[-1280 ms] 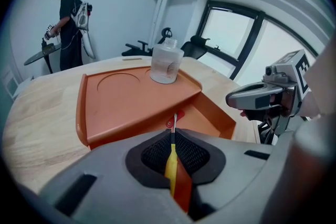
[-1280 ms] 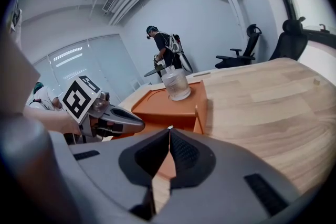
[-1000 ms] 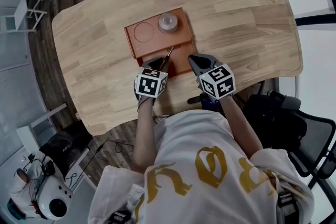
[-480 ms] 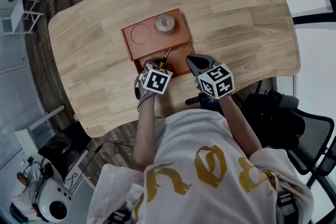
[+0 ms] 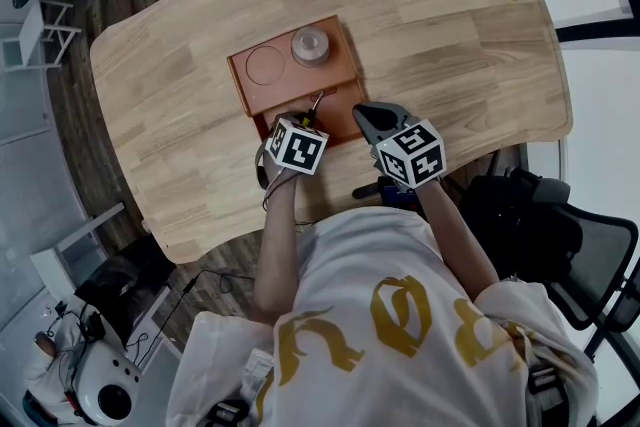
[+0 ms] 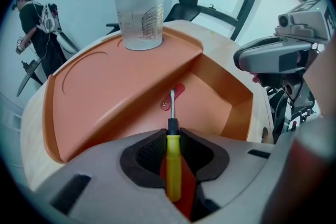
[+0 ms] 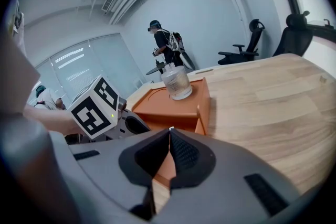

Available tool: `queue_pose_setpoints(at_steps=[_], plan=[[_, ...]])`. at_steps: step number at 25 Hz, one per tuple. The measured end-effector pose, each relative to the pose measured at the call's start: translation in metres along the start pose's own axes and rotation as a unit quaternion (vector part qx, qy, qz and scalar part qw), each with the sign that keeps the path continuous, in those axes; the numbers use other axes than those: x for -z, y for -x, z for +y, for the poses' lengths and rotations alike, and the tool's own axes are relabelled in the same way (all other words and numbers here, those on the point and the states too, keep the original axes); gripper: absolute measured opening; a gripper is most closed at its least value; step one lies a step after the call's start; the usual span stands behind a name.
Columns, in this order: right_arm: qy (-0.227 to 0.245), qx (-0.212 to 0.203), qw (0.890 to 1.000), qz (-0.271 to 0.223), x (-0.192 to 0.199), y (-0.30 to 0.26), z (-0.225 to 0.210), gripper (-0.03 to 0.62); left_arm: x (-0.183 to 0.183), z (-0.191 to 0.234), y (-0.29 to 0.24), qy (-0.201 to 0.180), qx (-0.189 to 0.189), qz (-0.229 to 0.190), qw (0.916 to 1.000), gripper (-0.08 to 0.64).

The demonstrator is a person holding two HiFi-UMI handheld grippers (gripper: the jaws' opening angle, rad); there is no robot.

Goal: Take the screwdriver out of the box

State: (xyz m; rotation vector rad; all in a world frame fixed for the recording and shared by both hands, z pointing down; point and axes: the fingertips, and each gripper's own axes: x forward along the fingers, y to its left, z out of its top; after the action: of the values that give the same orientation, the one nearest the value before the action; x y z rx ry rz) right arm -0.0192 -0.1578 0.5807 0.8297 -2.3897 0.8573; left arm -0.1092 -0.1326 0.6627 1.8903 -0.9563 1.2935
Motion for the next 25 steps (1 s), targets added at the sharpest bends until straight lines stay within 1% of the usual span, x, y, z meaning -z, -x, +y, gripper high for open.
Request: queue_pose_setpoints(at_steps=[2,4,6,8,12,17,22,25], plan=[[0.0,0.0,1.0,0.0,0.0,0.0,0.0,0.012,0.002,0.0,-0.001,0.005,0.006,0.004,1.0,0.08],[0.0,0.004,1.0,-0.004,-0.002,0.001,-0.001,0.012,0.0,0.0,0.0,-0.001,0.005,0.003,1.0,0.08],[0.004,0.009,1.0,-0.01,-0.006,0.002,-0.003,0.012,-0.005,0.002,0.005,-0.014,-0.002,-0.005,0.9999,0.078],[0.005,0.013,1.0,-0.013,-0.008,0.003,-0.006,0.012,-0.007,0.003,0.008,-0.017,-0.006,-0.013,0.9998,0.078],[0.002,0.016,1.0,-0.015,-0.009,0.004,-0.008,0.012,-0.007,0.003,0.008,-0.014,-0.002,-0.018,0.9997,0.078],[0.007,0.014,1.0,-0.017,-0.009,0.006,-0.005,0.012,-0.013,-0.005,0.013,-0.039,0.003,-0.035,0.9986,0.078],[0.008,0.015,1.0,-0.022,-0.01,0.009,-0.003,0.012,-0.017,-0.01,0.018,-0.044,0.004,-0.047,0.9979,0.078],[0.007,0.017,1.0,-0.025,-0.009,0.011,-0.003,0.012,-0.022,-0.014,0.022,-0.052,0.01,-0.063,0.9966,0.078]])
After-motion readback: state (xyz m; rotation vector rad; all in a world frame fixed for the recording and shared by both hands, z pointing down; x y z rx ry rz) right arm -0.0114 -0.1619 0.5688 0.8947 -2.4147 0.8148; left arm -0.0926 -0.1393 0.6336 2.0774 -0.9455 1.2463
